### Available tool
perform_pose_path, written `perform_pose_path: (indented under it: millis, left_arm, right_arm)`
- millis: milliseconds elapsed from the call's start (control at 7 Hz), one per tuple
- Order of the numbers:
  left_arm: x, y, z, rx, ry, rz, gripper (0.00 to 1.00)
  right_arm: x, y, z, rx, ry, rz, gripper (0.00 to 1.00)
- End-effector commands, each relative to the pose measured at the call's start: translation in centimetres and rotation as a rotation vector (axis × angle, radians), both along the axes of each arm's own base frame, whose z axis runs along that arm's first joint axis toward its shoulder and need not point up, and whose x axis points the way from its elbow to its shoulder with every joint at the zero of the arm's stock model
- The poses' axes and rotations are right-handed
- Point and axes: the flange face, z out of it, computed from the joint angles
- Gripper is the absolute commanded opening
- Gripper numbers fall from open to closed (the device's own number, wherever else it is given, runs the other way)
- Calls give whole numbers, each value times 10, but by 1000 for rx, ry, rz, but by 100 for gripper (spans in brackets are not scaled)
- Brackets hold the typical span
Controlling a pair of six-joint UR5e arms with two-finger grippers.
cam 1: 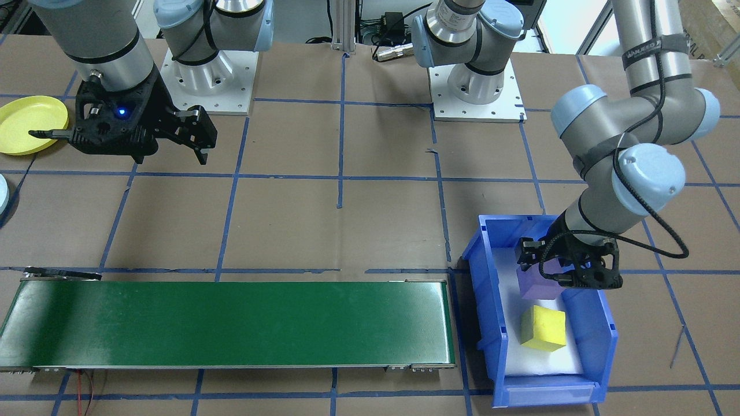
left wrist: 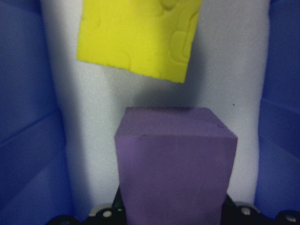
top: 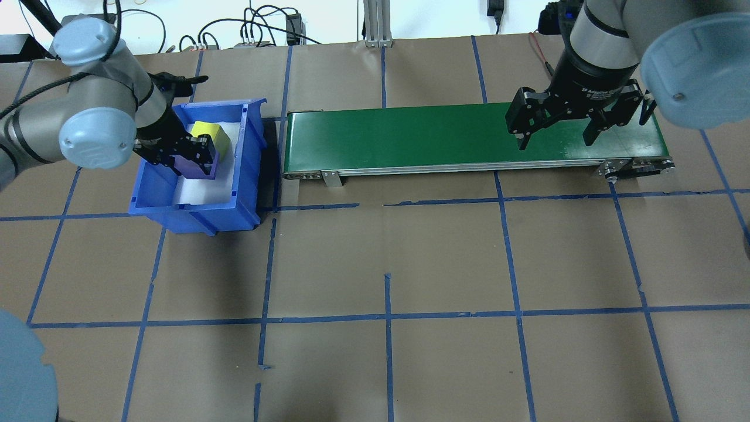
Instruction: Move block left to right into plate
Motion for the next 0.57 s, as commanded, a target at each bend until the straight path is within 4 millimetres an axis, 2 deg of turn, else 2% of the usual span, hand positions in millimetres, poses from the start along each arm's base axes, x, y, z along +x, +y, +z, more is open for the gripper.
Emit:
perform_pose_path:
  millis: [0,143,286,429]
  left_arm:
    - [-21,25,84,-137,-12,35,35]
    - [-38,29,105,-188,-20,10,35]
    - [-58,21,119,-241,-16,0,35]
    - [-82,17,119,-260,-3,2,35]
  right_arm:
    - [0,0,0,-1,0,1,100]
    - [0,-1,1,-14,0,1,100]
    - [0,-2,1,-16,0,1,100]
    - [1,-1,0,-14,0,6,100]
